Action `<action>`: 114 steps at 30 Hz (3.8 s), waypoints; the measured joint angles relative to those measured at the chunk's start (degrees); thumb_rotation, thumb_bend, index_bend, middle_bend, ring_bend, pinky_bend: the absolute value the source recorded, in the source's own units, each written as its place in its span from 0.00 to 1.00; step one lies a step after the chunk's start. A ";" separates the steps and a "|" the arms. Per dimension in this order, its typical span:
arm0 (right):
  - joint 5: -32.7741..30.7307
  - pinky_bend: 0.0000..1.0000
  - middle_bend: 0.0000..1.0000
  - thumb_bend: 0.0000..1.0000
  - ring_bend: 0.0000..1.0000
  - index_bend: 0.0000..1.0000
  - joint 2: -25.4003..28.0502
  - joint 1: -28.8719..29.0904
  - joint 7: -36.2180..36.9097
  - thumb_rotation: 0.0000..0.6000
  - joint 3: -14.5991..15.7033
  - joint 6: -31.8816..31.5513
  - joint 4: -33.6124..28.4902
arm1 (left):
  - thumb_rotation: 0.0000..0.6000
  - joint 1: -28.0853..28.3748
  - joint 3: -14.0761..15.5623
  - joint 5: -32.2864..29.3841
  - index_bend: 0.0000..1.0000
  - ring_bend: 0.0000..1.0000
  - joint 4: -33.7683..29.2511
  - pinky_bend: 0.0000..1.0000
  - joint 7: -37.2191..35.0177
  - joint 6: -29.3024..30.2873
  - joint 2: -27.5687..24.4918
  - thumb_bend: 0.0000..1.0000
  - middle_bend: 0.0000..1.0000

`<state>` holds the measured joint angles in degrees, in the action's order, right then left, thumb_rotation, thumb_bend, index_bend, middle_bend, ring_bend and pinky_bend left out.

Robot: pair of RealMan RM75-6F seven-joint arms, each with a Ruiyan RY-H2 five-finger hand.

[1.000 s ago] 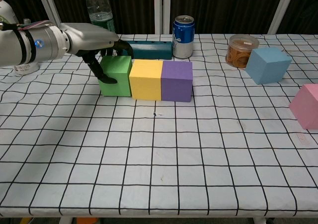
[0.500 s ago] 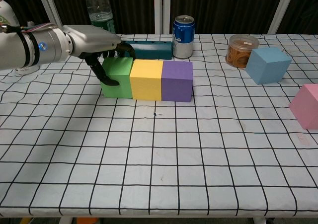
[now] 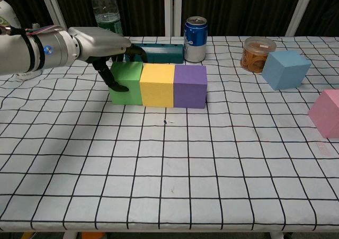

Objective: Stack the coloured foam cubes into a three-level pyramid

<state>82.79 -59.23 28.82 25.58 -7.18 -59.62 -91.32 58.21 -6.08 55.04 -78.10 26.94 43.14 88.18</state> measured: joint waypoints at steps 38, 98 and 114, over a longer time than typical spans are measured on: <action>0.34 0.00 0.22 0.19 0.04 0.00 0.27 -0.07 -0.01 1.00 0.00 -0.30 -0.79 | 0.91 -1.31 5.23 -2.09 0.08 0.27 -8.21 0.25 5.09 1.52 -9.03 0.21 0.15; -0.36 0.00 0.22 0.20 0.04 0.00 1.00 -3.63 -2.80 1.00 0.85 -3.56 -1.25 | 1.00 -22.33 5.14 17.40 0.11 0.23 -14.82 0.22 -17.12 21.92 -21.44 0.17 0.16; -0.22 0.00 0.22 0.20 0.04 0.00 1.50 -3.14 -3.15 1.00 0.30 -2.96 -1.90 | 1.00 -30.32 12.23 21.54 0.11 0.22 -24.60 0.15 -13.28 22.15 -29.11 0.17 0.16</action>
<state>82.57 -57.72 25.68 22.43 -6.87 -62.58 -93.22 27.89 6.15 76.58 -102.70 13.66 65.29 59.07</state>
